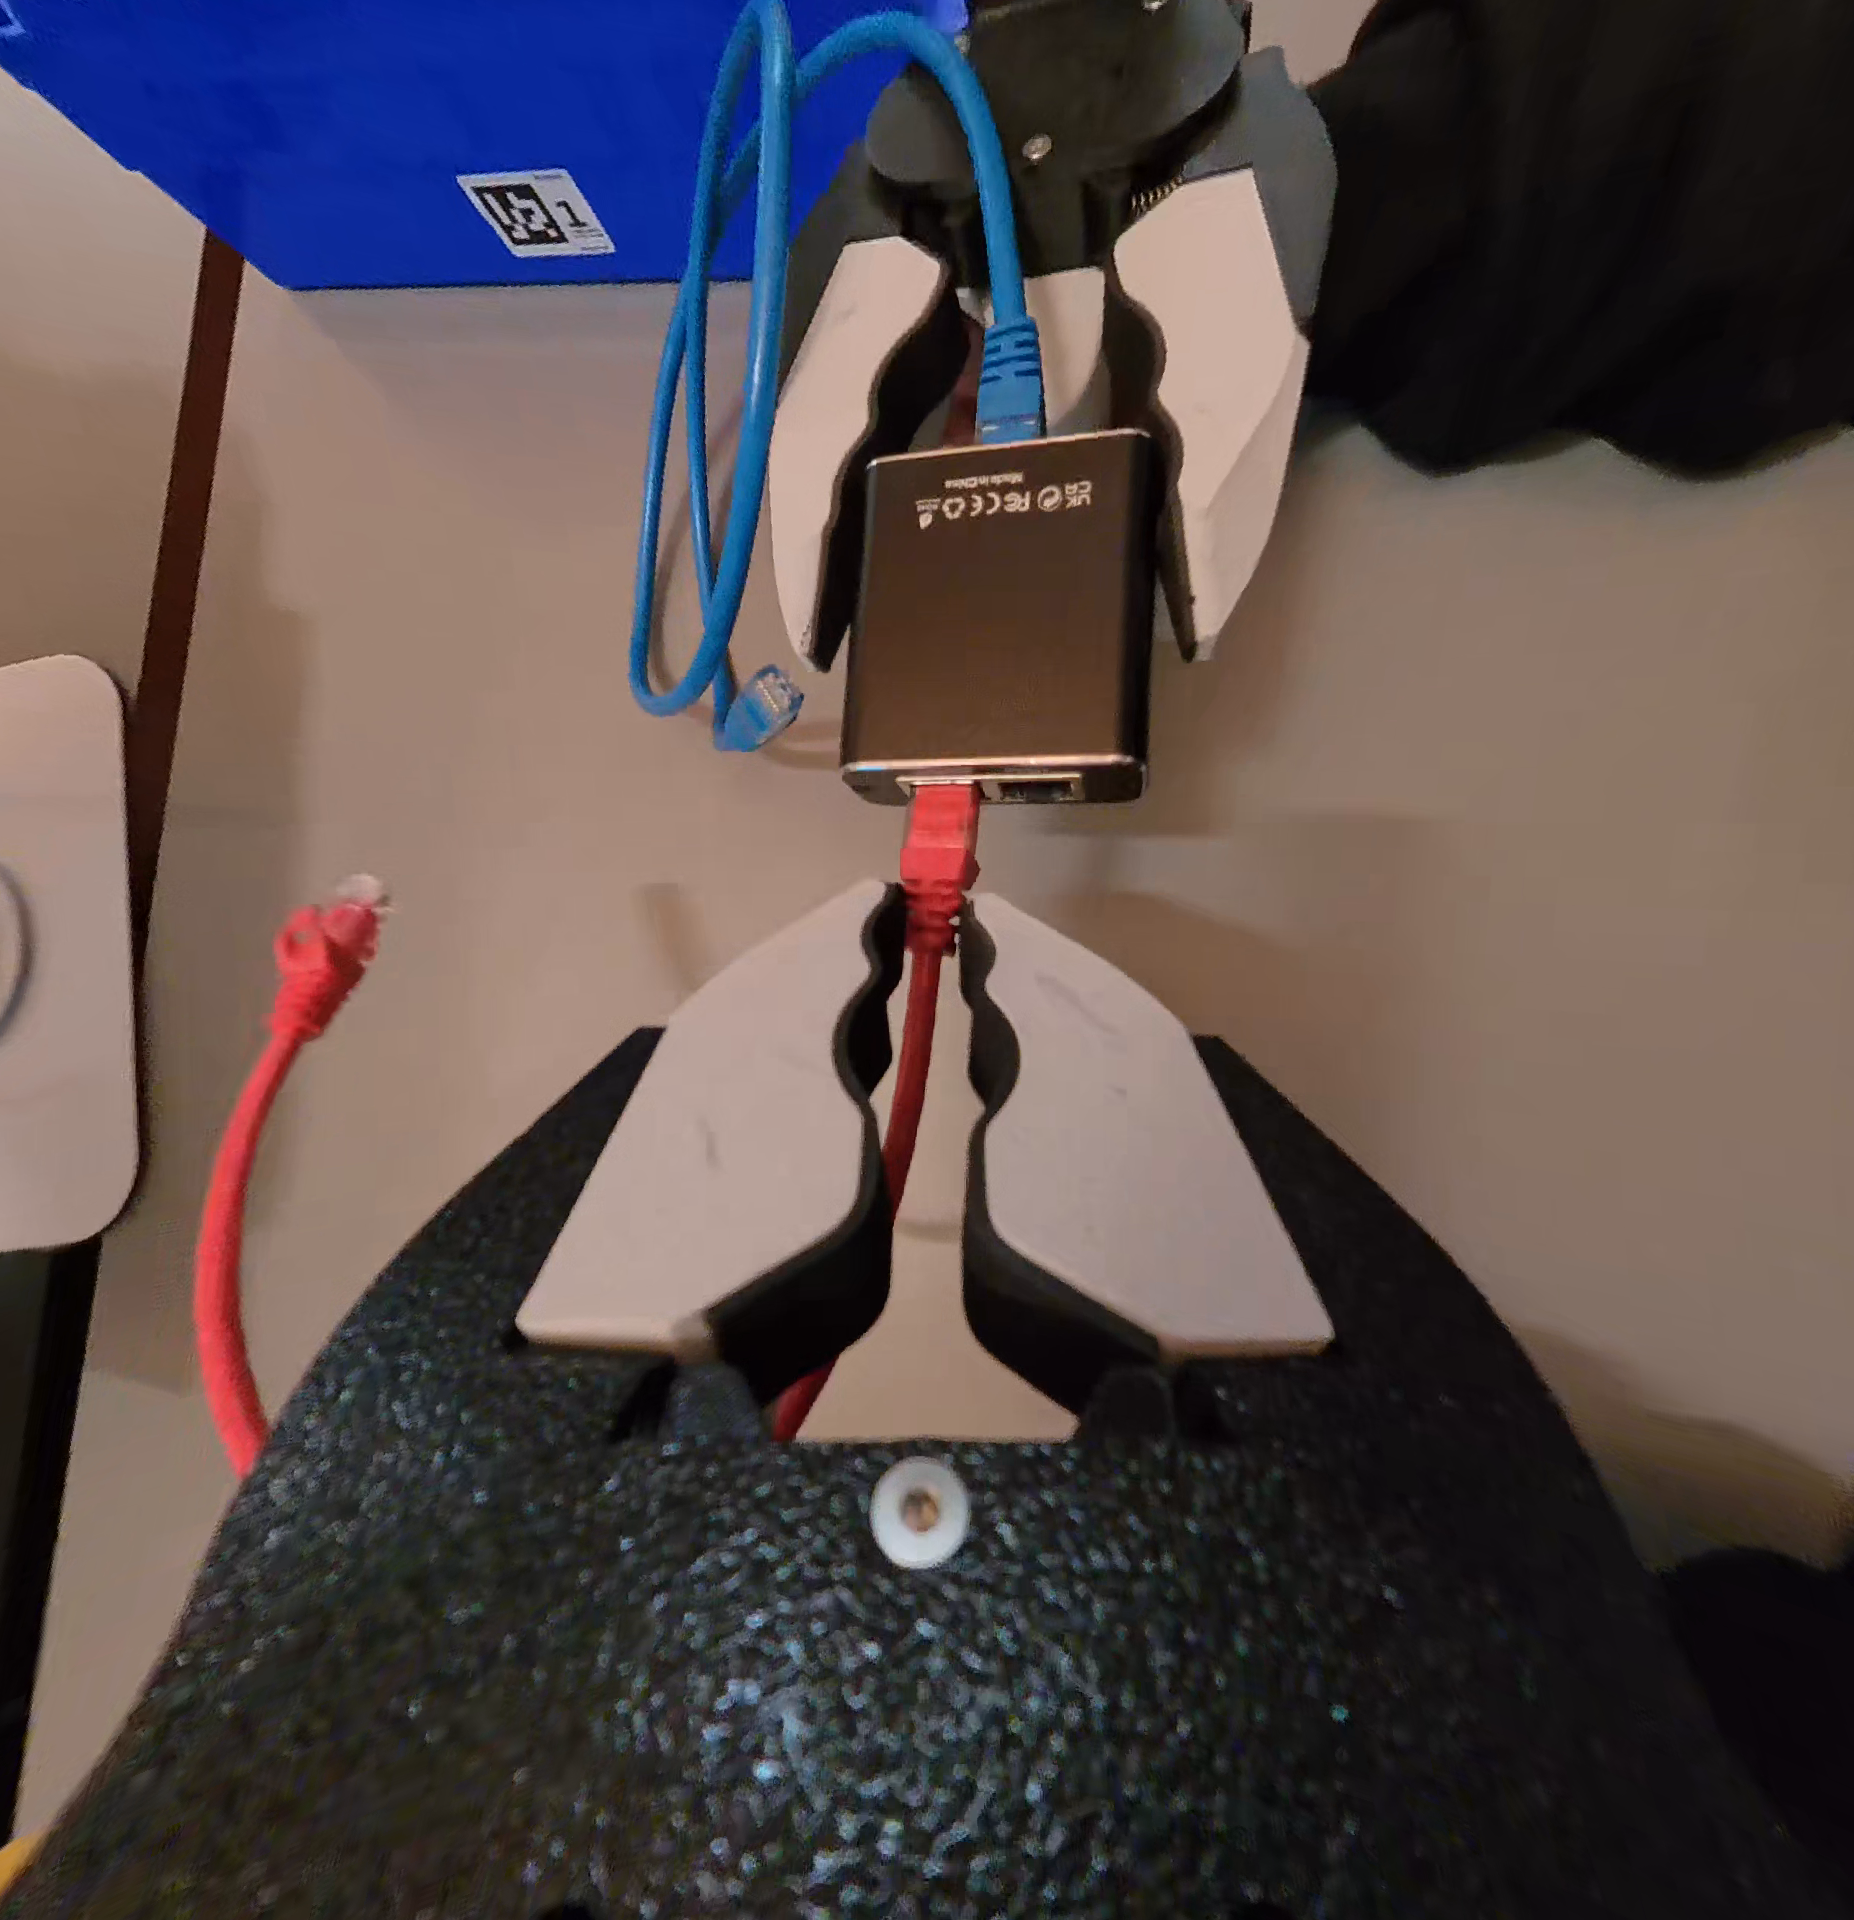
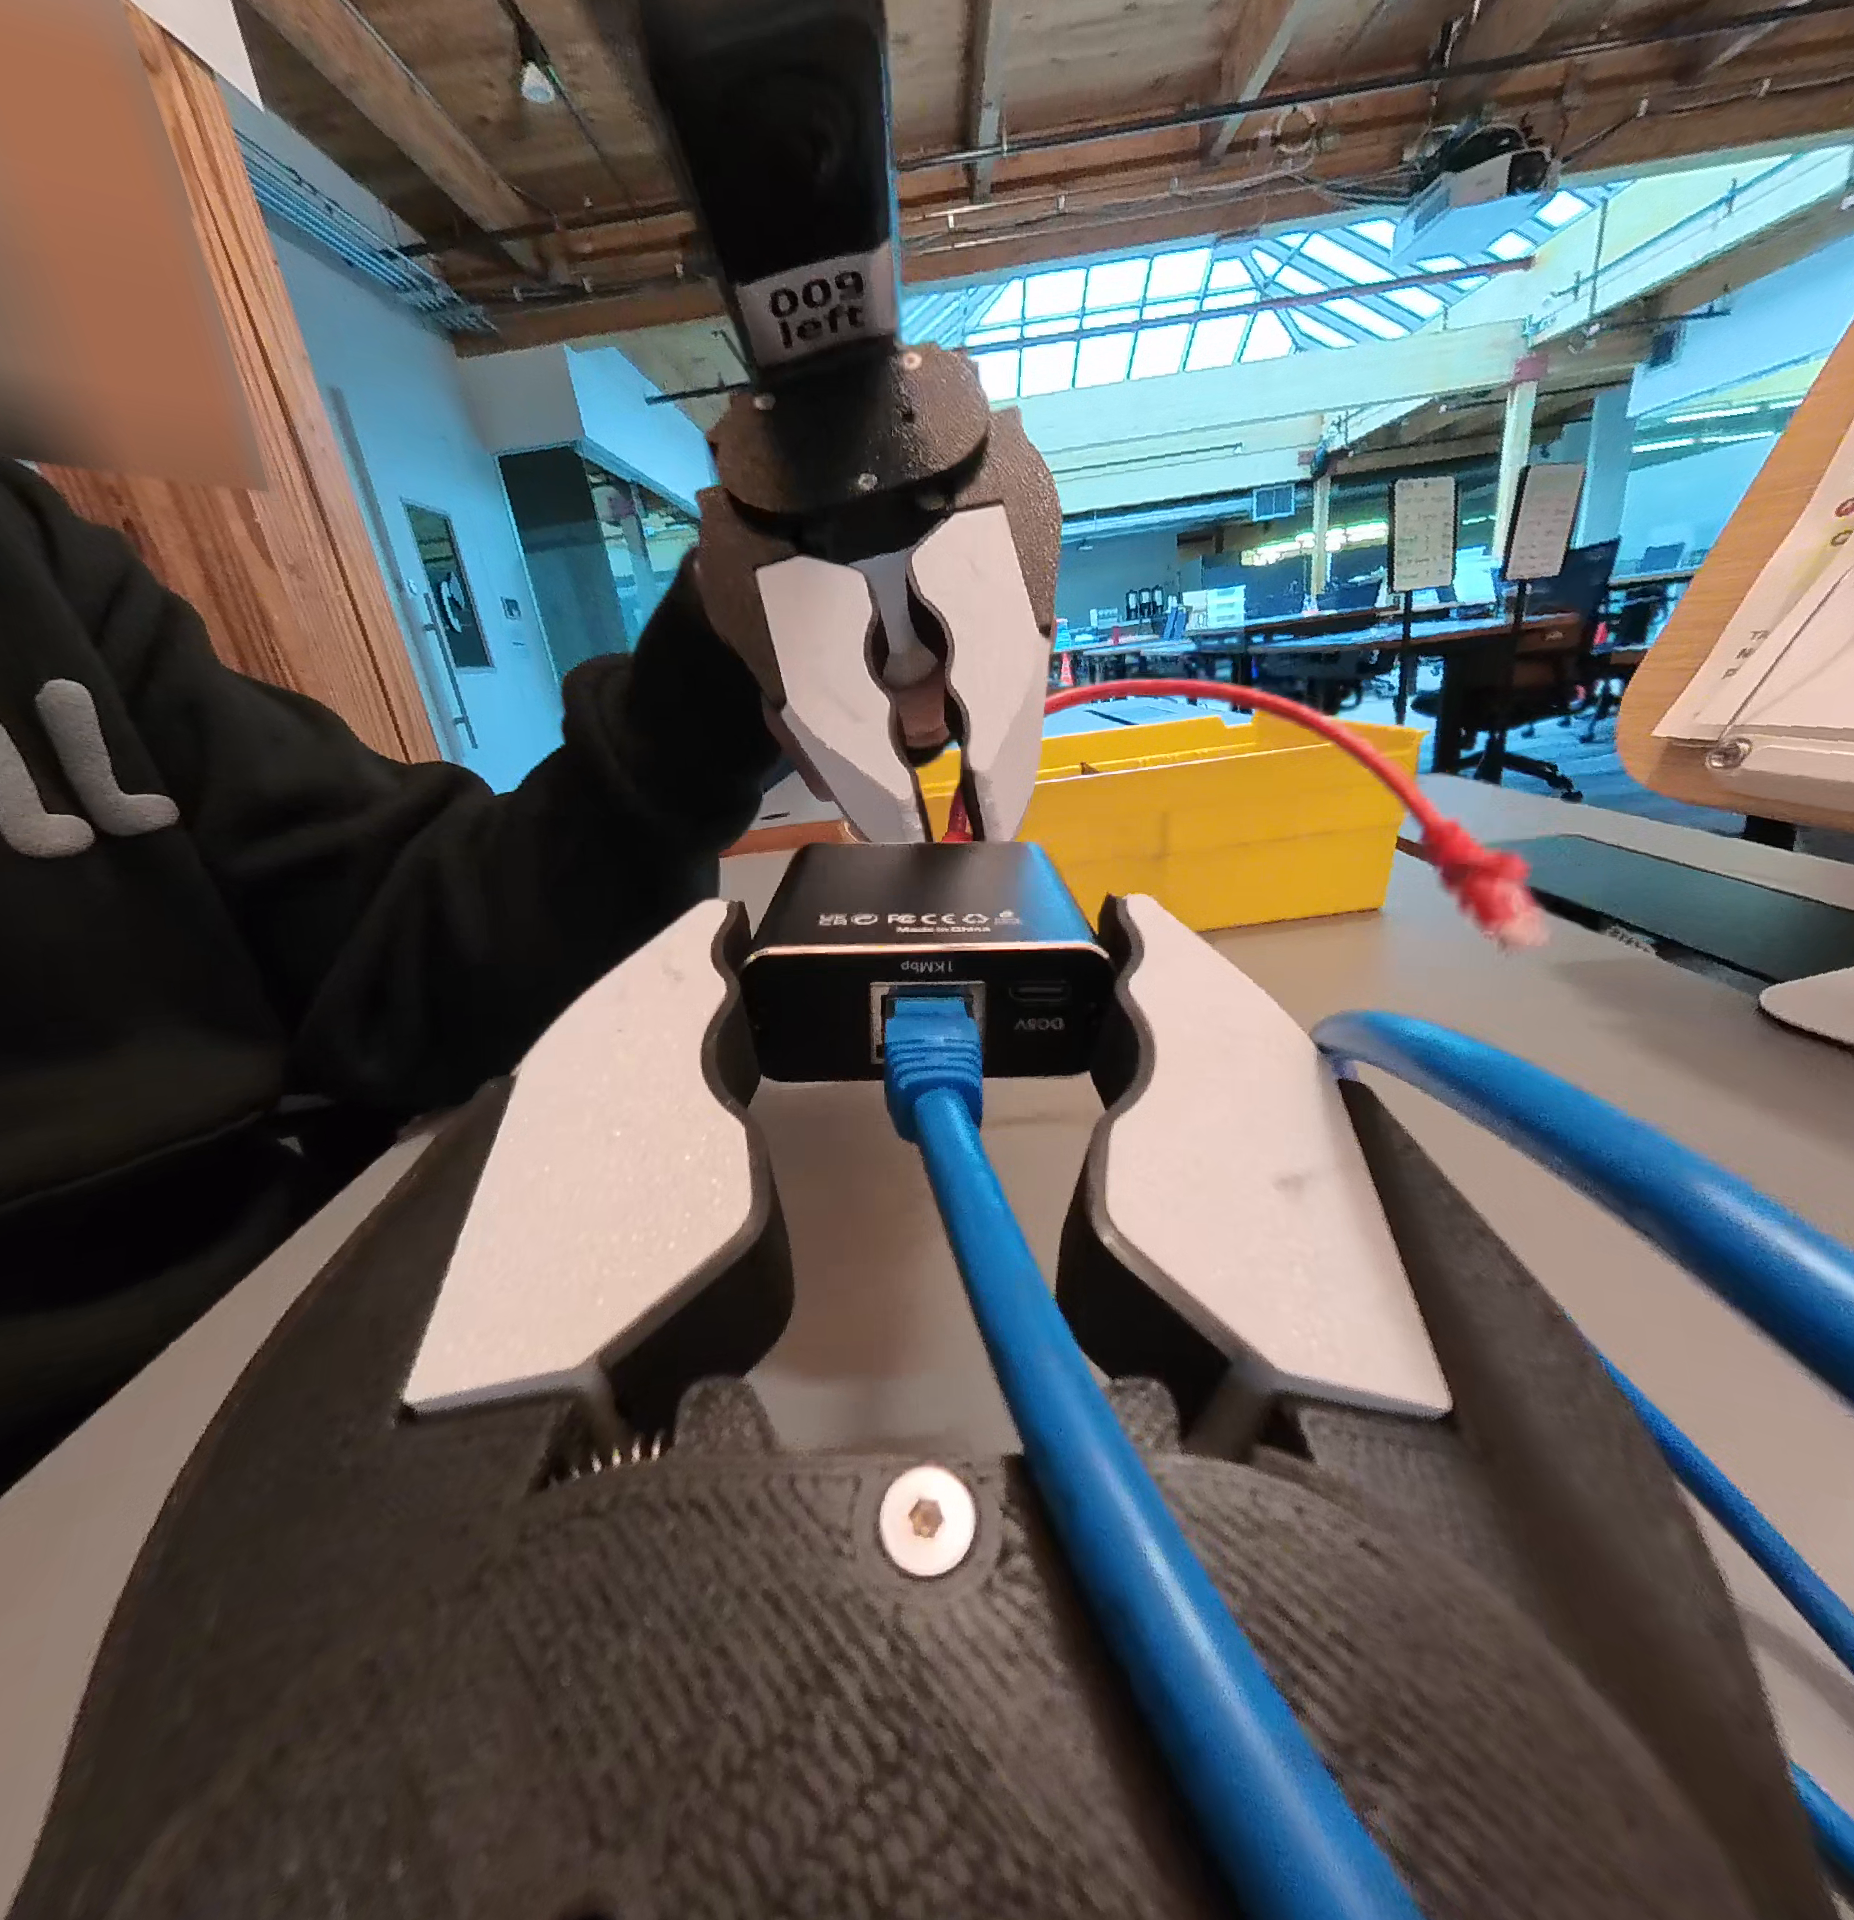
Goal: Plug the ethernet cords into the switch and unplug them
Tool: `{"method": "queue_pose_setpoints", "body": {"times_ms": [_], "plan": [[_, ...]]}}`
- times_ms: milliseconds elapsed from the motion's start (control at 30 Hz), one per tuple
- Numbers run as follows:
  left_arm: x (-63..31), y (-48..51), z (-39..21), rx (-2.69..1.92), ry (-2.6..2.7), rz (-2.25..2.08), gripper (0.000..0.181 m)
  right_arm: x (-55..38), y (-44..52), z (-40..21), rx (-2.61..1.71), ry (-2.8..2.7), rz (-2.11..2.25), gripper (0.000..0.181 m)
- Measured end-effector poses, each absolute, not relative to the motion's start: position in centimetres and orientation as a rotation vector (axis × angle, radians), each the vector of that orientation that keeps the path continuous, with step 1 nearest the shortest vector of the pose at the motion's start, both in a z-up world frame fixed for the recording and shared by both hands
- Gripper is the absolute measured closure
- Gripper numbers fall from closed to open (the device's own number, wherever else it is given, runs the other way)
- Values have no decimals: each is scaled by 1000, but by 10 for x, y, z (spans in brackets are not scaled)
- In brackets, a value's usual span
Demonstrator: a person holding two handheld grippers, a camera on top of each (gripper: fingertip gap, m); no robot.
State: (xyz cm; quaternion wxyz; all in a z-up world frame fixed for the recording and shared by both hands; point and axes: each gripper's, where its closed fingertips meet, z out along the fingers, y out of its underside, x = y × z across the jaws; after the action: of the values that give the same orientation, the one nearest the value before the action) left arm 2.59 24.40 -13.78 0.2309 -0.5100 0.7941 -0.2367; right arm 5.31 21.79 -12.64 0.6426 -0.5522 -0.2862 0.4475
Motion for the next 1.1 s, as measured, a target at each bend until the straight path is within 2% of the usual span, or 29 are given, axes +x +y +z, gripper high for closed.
{"method": "queue_pose_setpoints", "body": {"times_ms": [167,467,600,767,933,1000,1067,1100], "plan": [[31,242,-121,-1395,2071,-911,173,54,219,-122,-1224,-603,1053,118],[39,246,-123,-1440,2006,-1004,173,63,223,-117,-1179,-542,1037,118],[38,246,-130,-1395,2063,-878,172,67,222,-107,-1125,-557,931,118],[50,282,-88,-1478,1651,-693,145,84,228,-99,-1104,-465,825,118],[35,287,-36,-1533,1240,-1013,131,91,232,-98,-1109,-443,720,118],[33,274,-51,-1612,1228,-1235,124,91,233,-98,-1113,-436,708,118],[33,259,-81,-1731,1210,-1463,107,83,231,-99,-1115,-477,706,118],[34,249,-95,-1766,1178,-1603,108,77,230,-100,-1118,-502,697,118]]}}
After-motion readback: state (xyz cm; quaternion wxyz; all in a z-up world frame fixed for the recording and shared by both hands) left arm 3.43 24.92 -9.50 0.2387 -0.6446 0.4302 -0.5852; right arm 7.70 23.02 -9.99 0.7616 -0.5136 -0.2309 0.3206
